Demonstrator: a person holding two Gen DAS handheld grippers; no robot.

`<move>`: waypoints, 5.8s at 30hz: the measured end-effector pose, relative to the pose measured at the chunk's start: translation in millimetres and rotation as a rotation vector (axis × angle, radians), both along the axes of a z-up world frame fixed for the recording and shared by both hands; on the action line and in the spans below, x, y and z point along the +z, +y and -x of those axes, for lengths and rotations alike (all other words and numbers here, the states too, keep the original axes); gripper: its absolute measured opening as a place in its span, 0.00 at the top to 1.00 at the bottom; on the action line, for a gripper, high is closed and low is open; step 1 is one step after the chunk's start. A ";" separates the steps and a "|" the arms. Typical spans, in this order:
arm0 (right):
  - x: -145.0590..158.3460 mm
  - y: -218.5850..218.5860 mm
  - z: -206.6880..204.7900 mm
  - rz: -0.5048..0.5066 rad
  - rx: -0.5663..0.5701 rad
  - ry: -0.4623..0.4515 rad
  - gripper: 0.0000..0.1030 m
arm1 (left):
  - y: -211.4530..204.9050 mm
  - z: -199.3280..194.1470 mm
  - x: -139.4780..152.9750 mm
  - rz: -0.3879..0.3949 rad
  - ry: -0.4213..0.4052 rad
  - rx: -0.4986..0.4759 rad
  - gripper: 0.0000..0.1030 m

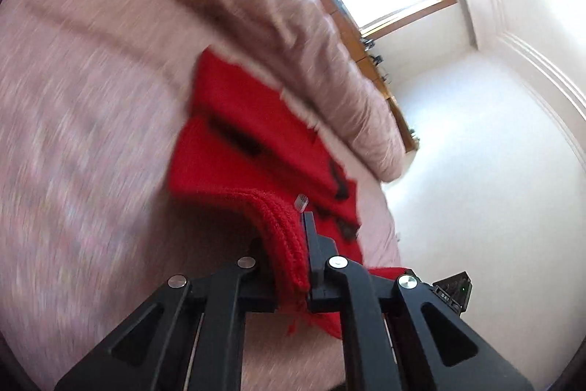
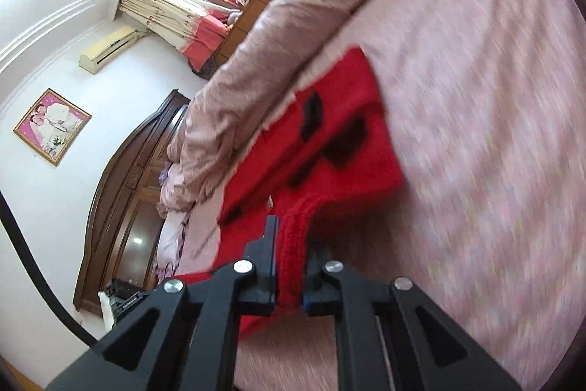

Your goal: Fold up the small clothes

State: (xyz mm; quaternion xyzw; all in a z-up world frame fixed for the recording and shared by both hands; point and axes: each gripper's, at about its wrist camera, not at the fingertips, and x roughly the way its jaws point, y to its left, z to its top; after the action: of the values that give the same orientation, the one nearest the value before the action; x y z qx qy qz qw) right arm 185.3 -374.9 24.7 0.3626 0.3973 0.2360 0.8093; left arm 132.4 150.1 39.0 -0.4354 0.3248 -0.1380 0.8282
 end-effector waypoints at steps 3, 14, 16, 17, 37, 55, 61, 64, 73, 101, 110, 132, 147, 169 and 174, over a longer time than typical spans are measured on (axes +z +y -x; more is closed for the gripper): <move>23.2 7.8 -54.1 -0.001 0.002 -0.024 0.91 | 7.6 -44.1 19.9 0.018 -0.043 0.004 0.98; 1.5 35.4 -256.3 0.194 -0.119 -0.004 0.64 | 51.7 -230.5 -26.8 -0.010 0.136 0.198 0.62; -22.3 35.5 -265.8 0.253 -0.142 0.063 0.46 | 57.7 -231.9 -44.9 0.010 0.151 0.195 0.62; -30.0 34.7 -264.2 0.250 -0.141 0.077 0.41 | 58.3 -227.3 -46.9 -0.004 0.136 0.194 0.61; -69.5 -18.1 -128.9 0.083 -0.113 0.110 0.13 | 17.0 -124.6 -90.3 -0.125 0.251 0.069 0.34; -80.2 5.5 -143.4 0.051 -0.158 0.213 0.76 | 22.6 -137.6 -92.2 0.016 0.251 0.051 0.84; -55.8 -2.1 -85.0 0.043 -0.133 0.187 0.76 | 15.6 -75.5 -75.5 -0.017 0.237 -0.015 0.84; -47.6 -10.1 -43.7 0.022 -0.121 0.196 0.76 | 11.7 -29.8 -75.7 -0.023 0.243 -0.043 0.84; -62.0 -8.5 55.1 0.169 -0.071 0.141 0.66 | -19.2 30.2 -63.1 -0.338 0.252 -0.059 0.72; -78.0 -31.8 46.0 0.029 -0.095 0.156 0.74 | -244.5 -20.6 -56.2 -0.804 0.225 -0.182 0.90; -61.4 -20.0 42.8 0.088 -0.101 0.124 0.75 | -236.7 -18.7 -62.7 -0.733 0.256 -0.201 0.89; 107.3 284.4 9.5 0.502 0.226 -0.252 0.79 | -63.1 58.6 -13.2 -0.339 0.214 0.043 0.89; -2.8 427.0 57.8 0.641 0.429 -0.353 0.59 | 33.9 99.0 -71.2 -0.296 0.346 0.128 0.89; -41.8 228.4 133.5 0.677 0.094 -0.263 0.11 | -26.0 58.7 -50.3 0.042 0.231 0.107 0.29; -40.3 234.7 134.5 0.716 0.099 -0.301 0.11 | -28.1 38.6 -34.5 -0.018 0.191 0.166 0.36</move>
State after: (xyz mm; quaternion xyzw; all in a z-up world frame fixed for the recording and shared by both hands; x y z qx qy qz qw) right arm 50.8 -140.2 -15.7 -0.0009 0.3485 0.1720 0.9214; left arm 93.7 122.0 4.5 -0.4647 0.3664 -0.0238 0.8058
